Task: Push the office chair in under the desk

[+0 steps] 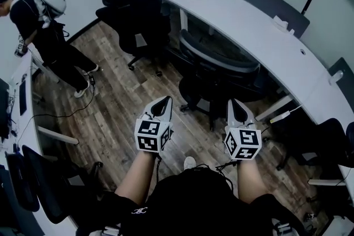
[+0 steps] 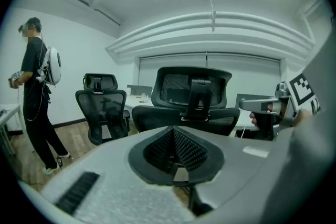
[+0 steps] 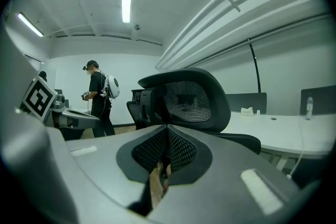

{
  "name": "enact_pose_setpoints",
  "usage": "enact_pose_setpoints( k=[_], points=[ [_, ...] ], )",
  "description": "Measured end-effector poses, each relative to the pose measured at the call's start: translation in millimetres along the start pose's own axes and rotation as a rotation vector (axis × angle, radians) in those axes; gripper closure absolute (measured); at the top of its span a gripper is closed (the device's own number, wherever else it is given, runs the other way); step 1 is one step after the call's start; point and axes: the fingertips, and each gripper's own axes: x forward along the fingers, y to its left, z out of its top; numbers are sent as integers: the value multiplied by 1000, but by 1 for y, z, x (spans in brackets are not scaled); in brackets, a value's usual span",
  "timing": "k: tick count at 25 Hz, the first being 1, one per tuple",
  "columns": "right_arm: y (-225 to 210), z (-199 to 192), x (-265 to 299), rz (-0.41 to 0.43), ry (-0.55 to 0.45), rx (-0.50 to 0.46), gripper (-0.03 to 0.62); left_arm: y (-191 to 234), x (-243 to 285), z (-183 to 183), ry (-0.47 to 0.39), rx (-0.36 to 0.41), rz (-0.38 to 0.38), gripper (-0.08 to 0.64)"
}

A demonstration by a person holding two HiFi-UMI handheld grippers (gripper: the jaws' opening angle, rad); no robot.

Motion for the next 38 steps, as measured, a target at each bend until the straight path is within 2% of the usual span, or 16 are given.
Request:
enact_pose_setpoints(
  k=[4, 7, 10, 13, 17, 21, 23, 28, 32, 38],
  points=[
    [-14, 3, 4, 20, 11, -5, 584, 2, 19, 12, 17, 108, -2, 540],
    [-33, 2, 0, 12, 26, -74, 584, 3, 31, 15, 45, 246, -4, 497],
    [-57, 6, -5, -8, 37, -126, 583, 4, 45, 14, 78, 359, -44, 449],
    [-74, 11, -7, -17, 60, -218, 580, 9, 62, 20, 97, 460, -84, 400],
    [-93, 0, 0, 6, 167, -336, 512, 18, 94, 26, 125, 599, -153, 340],
    [-106, -7, 12, 24, 239, -402, 416, 31, 126, 25, 201, 798, -252, 285],
    [-110, -10, 20, 21, 274, -439, 386, 42, 142, 22, 239, 873, -301, 281],
    [-116, -22, 46, -26, 356, -512, 367, 74, 181, 28, 286, 952, -362, 281],
    [-121, -35, 57, -50, 417, -493, 340, 89, 207, 29, 293, 982, -384, 281],
    [-124, -34, 64, -48, 415, -466, 324, 92, 219, 27, 308, 927, -494, 304]
  ],
)
